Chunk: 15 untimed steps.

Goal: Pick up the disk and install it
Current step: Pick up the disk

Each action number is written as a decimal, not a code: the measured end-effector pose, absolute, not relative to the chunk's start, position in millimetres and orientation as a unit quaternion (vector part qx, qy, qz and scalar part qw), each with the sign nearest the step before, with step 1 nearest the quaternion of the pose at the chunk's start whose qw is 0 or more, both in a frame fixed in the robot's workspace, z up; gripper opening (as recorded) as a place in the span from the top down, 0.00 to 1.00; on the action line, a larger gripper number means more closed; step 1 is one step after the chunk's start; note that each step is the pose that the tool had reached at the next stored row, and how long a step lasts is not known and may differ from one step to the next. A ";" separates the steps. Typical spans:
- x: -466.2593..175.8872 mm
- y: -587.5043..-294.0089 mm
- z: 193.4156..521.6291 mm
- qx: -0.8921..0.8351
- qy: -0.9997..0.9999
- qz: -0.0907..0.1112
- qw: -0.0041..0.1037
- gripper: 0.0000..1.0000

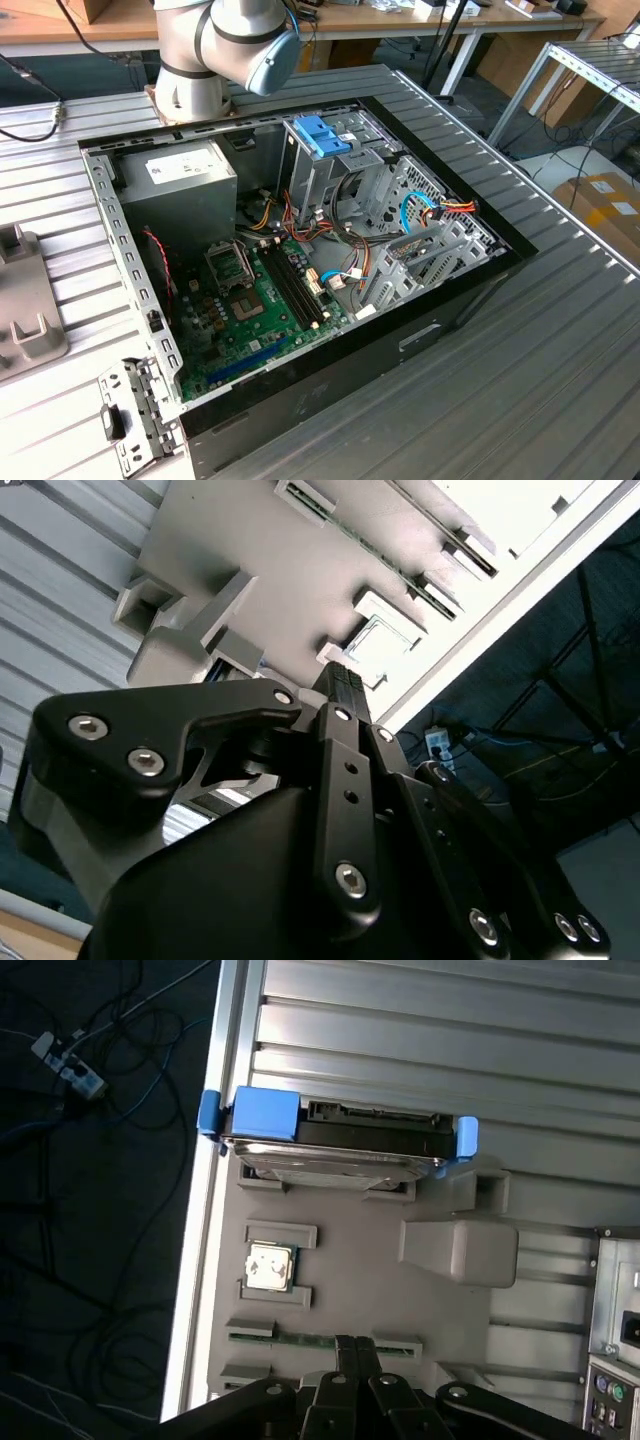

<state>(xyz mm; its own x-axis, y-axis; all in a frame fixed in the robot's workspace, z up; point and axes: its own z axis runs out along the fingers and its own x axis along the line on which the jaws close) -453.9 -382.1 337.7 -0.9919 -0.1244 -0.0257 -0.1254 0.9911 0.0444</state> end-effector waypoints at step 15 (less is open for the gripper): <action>-453.9 -382.1 337.7 -0.123 0.992 0.024 0.010 0.90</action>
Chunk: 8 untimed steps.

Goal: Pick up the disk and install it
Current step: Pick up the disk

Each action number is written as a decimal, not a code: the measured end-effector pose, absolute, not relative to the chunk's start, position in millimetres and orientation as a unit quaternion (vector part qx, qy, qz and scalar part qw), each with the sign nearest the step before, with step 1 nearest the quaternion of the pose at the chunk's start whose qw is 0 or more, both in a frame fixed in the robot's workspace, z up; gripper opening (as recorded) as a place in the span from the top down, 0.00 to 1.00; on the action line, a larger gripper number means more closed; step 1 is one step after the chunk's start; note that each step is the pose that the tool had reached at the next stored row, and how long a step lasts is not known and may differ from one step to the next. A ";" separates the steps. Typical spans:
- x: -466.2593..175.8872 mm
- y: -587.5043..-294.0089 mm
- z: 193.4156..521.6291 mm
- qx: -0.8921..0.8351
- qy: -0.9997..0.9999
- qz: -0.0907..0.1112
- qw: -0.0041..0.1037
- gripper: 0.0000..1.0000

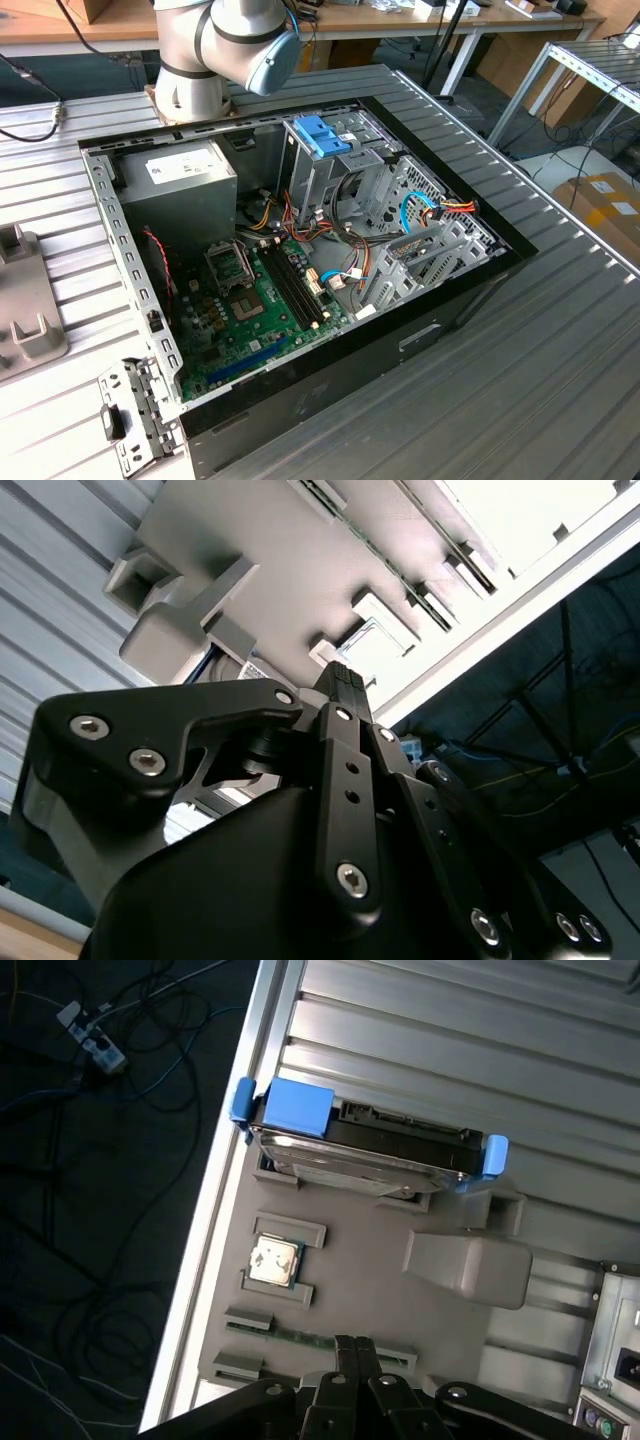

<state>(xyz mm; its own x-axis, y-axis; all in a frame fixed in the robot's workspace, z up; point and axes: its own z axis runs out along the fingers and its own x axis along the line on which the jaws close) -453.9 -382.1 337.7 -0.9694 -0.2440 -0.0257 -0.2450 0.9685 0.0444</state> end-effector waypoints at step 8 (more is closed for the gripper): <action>-453.9 -382.1 337.7 -0.152 0.988 0.024 0.009 0.90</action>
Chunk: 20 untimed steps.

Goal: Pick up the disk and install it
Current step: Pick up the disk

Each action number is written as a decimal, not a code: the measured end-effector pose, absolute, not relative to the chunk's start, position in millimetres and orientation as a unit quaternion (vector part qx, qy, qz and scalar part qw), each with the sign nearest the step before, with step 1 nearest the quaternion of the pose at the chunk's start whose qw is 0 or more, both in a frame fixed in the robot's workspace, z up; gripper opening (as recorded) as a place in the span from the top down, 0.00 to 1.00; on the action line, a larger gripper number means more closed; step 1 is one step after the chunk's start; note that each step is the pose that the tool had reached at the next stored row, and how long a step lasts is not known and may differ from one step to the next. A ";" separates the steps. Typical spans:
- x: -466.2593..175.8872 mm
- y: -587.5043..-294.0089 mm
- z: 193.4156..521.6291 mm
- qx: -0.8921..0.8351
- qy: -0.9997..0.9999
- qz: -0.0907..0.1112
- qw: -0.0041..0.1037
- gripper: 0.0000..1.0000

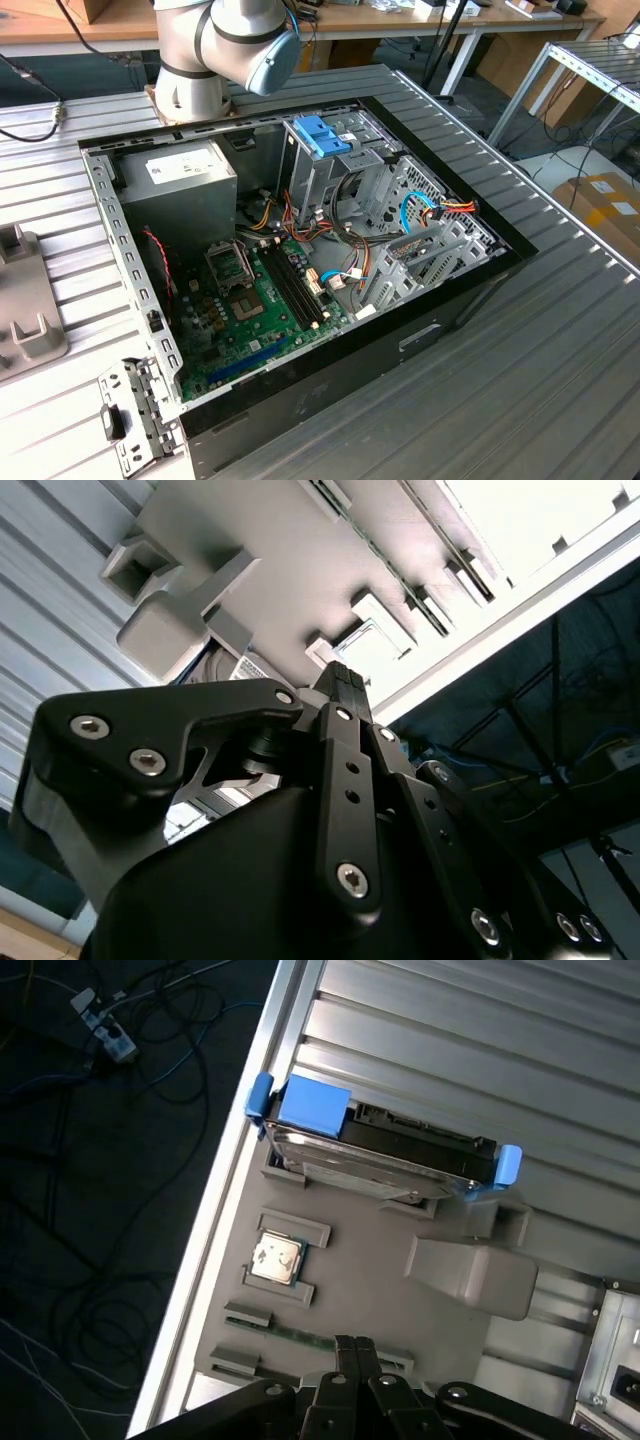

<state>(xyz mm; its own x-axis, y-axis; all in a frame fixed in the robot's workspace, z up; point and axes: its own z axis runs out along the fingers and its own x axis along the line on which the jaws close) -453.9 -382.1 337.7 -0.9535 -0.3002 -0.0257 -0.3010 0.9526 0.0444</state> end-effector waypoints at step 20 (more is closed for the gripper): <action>-453.9 -382.1 337.7 -0.229 0.973 0.025 0.007 0.90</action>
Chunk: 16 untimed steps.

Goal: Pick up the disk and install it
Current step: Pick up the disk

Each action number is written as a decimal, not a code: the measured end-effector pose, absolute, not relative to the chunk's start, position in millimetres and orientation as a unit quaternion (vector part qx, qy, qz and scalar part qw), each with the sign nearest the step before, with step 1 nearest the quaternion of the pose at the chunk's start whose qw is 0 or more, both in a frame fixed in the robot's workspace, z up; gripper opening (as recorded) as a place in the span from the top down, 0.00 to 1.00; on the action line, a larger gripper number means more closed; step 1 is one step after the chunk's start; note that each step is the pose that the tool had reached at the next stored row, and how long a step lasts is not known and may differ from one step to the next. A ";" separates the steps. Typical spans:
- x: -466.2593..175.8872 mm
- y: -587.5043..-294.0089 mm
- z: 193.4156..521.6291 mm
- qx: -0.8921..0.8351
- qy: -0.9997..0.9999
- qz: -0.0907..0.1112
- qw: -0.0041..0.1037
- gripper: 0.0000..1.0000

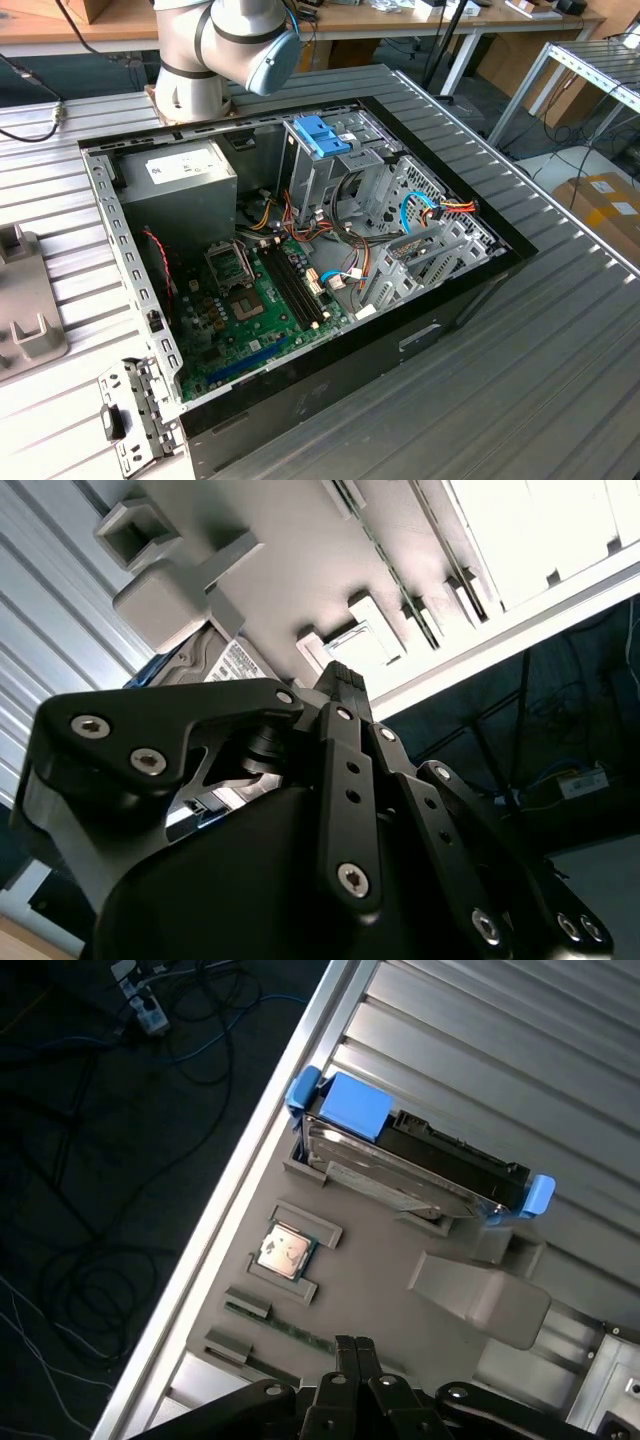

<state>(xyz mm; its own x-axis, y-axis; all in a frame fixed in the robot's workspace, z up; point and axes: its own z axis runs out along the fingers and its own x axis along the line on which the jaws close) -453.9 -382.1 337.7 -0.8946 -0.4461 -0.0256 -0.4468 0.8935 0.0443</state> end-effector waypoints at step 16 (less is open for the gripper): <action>-453.9 -382.1 337.7 -0.279 0.960 0.025 0.006 0.90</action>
